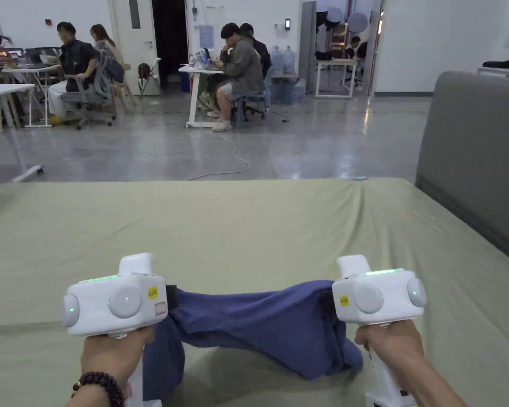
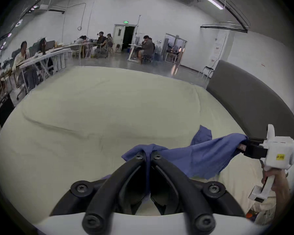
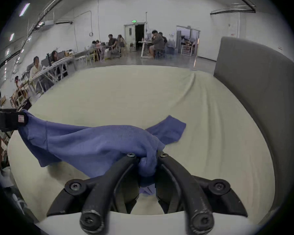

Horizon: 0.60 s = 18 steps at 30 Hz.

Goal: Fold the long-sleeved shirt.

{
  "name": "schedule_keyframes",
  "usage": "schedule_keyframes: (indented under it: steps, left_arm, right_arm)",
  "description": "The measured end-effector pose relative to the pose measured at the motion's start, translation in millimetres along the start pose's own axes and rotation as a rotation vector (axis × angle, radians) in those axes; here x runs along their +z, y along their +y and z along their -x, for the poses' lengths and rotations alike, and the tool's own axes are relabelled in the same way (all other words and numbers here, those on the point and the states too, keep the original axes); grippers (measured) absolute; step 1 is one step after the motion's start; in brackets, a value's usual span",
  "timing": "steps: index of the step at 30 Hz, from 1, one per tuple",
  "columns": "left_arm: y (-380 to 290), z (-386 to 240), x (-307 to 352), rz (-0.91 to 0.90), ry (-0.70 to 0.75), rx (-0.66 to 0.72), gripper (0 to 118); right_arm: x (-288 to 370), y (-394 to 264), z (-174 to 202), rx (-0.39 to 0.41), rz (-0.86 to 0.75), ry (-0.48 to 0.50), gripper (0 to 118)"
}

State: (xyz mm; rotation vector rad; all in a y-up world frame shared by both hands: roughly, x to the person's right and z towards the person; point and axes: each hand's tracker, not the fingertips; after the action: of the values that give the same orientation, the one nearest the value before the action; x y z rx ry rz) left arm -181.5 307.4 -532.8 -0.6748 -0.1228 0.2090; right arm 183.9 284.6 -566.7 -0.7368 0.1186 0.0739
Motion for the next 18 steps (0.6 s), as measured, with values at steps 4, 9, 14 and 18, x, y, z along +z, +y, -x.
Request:
schedule_keyframes:
  steps: [4,9,14,18]
  left_arm:
    - [-33.0,1.5,27.5,0.010,-0.024,-0.010,0]
    - [-122.6,4.2,61.1,0.098,0.096,0.008,0]
    - [-211.0,7.8,75.8,0.300,0.146,-0.032,0]
    - [-249.1,14.2,92.3,0.317,0.139,-0.009,0]
  right_arm:
    - [36.2,-31.3,7.2,0.014,-0.036,0.011,12]
    - [77.3,-108.0,26.9,0.063,0.024,-0.003,12]
    - [102.7,-192.0,41.1,0.101,0.214,0.013,11]
    - [105.7,-230.2,42.8,0.132,0.301,0.001,11]
